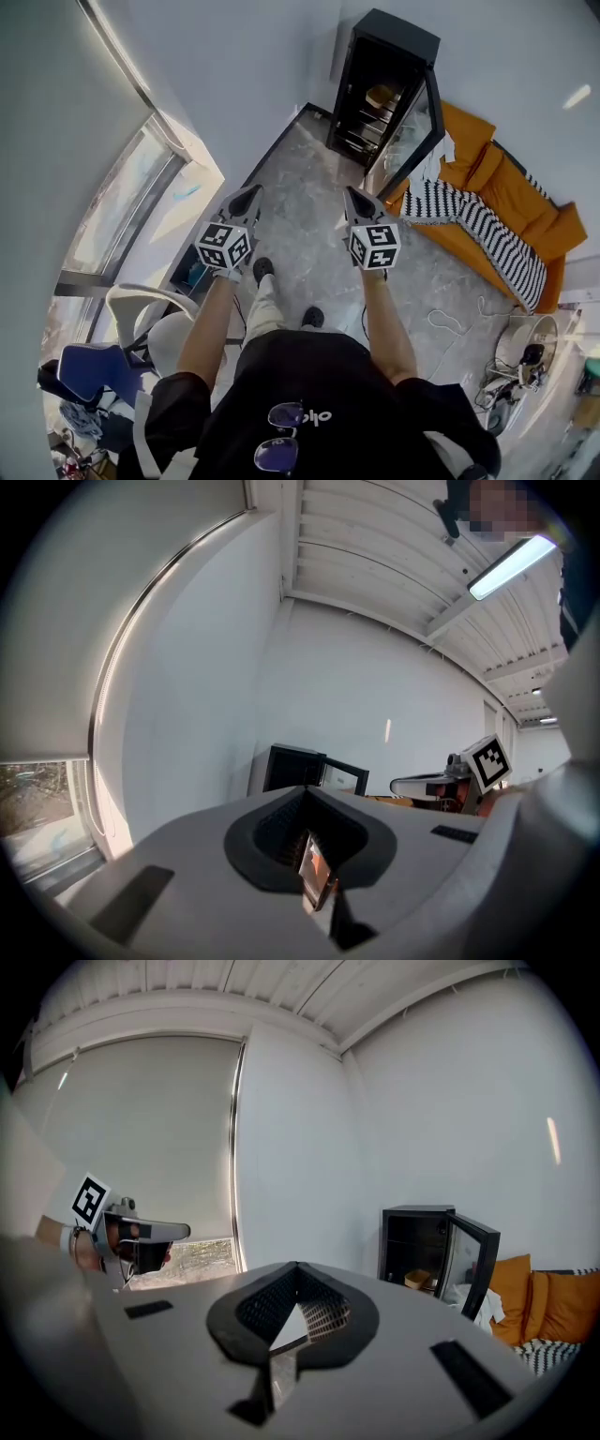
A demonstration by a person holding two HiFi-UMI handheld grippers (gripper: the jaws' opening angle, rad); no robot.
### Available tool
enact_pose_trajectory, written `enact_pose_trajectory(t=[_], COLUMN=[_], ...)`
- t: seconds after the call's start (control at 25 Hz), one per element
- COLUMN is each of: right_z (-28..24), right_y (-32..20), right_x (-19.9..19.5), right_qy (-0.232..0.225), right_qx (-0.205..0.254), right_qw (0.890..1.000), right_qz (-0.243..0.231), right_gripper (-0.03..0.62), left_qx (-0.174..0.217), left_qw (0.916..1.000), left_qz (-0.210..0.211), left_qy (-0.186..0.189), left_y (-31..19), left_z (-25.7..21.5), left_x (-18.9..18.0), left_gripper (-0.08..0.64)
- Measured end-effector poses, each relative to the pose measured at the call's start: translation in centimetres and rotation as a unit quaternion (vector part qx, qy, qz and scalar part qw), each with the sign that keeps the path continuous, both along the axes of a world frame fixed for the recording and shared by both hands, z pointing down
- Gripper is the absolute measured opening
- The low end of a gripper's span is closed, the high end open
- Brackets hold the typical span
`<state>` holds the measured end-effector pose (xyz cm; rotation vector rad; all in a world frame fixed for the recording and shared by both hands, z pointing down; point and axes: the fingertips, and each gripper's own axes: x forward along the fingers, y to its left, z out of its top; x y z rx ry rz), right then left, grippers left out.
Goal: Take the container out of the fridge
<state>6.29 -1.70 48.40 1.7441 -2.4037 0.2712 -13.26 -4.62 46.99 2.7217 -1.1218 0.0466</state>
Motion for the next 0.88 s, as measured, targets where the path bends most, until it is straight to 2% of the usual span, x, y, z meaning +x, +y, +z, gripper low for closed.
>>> enact_pose_trajectory(t=[0.32,0.6,0.88], right_z=[-0.8,-1.1,-0.7], right_y=[-9.0,-17.8,-23.1], right_x=[0.0,-1.9,-3.6], right_qy=[0.001,0.001,-0.001], right_qx=[0.003,0.002,0.000], right_qw=[0.999,0.998,0.996], right_qz=[0.039,0.063,0.088], right_gripper=[0.005,0.005,0.005], left_qx=[0.013,0.018,0.012], left_qw=[0.9983,0.9962,0.9934], left_qz=[0.056,0.084,0.114], left_qy=[-0.003,0.006,0.003], left_y=[-10.8,-20.4,-26.5], left_z=[-1.3,-2.1,-1.3], left_x=[1.5,0.1,-0.9], left_gripper=[0.003,0.003,0.003])
